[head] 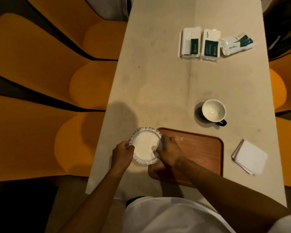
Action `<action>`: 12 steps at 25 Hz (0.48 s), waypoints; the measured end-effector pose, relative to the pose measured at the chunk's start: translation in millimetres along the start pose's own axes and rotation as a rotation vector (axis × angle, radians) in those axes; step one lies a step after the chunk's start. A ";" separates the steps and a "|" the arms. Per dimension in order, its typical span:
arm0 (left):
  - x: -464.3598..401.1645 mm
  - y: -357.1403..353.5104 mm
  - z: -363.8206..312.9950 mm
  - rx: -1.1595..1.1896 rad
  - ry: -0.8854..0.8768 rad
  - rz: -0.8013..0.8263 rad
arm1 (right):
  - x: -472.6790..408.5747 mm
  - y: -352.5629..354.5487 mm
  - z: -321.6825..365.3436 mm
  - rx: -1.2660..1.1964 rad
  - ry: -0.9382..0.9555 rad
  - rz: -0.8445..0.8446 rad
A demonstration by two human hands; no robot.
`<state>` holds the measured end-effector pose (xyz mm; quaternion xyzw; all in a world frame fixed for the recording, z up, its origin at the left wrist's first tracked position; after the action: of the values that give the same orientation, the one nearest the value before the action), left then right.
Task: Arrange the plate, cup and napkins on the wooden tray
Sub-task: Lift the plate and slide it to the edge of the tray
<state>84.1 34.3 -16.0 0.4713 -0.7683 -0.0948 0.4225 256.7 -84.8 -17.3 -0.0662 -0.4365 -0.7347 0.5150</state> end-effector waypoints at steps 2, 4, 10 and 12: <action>0.2 -19.2 -13.4 -0.026 -0.020 0.024 | 1.4 14.1 -17.6 -0.025 -0.029 -0.032; 2.1 -36.8 -24.2 -0.053 -0.030 0.044 | 2.4 24.1 -33.3 -0.055 -0.082 -0.062; 0.9 -70.1 -41.3 -0.150 -0.039 0.105 | 1.1 36.9 -65.6 -0.097 -0.148 -0.091; -2.0 -73.5 -43.6 -0.171 -0.036 0.117 | -0.7 38.3 -69.6 -0.108 -0.155 -0.092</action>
<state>164.1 7.4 -29.8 0.3862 -0.7911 -0.1435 0.4521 312.7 -137.0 -38.2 -0.1304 -0.4372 -0.7728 0.4410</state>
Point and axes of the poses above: each hand's wrist, its own x-axis away from the middle knuckle, its own y-axis out of the back of the hand, z = x × y, the point moved 2 cm from there along -x, towards the middle knuckle, and after that the axes turned 4 degrees about -z, right-handed, at the moved point
